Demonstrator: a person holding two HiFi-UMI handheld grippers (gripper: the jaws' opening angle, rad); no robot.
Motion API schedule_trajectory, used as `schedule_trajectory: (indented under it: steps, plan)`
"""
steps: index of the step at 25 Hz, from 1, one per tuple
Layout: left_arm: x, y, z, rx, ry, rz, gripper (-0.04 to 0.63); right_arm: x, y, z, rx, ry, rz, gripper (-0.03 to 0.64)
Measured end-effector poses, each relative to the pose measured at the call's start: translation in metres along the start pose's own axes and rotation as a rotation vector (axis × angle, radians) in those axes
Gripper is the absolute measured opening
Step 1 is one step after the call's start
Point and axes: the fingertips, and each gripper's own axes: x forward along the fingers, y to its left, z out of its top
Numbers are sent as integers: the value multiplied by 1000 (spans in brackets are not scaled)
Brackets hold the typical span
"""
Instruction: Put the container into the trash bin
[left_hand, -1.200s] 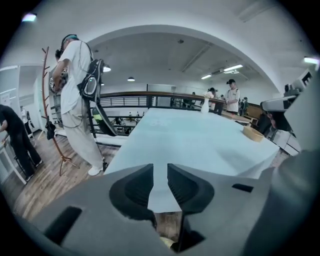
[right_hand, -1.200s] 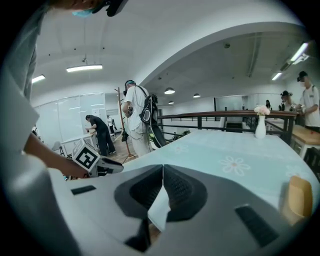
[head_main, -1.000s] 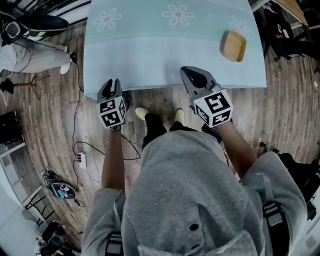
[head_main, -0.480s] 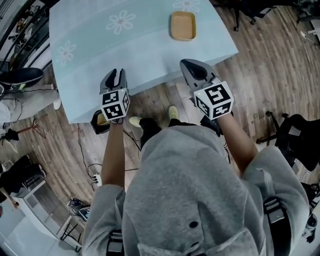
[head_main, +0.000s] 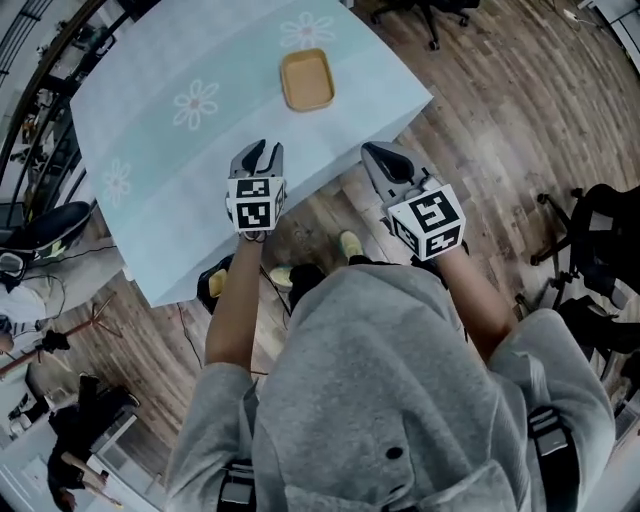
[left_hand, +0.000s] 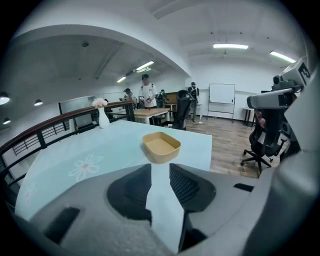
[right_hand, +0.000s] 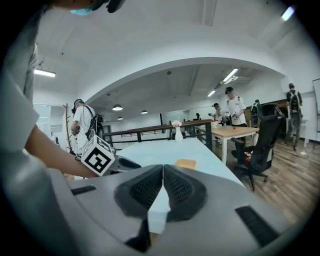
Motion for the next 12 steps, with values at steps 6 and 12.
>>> schedule_trajectory:
  steps: [6, 12]
  plan:
    - [57, -32, 14, 136, 73, -122, 118, -17, -22, -10, 58, 0, -73, 26]
    - [109, -53, 17, 282, 135, -187, 138, -38, -44, -27, 100, 20, -159, 26]
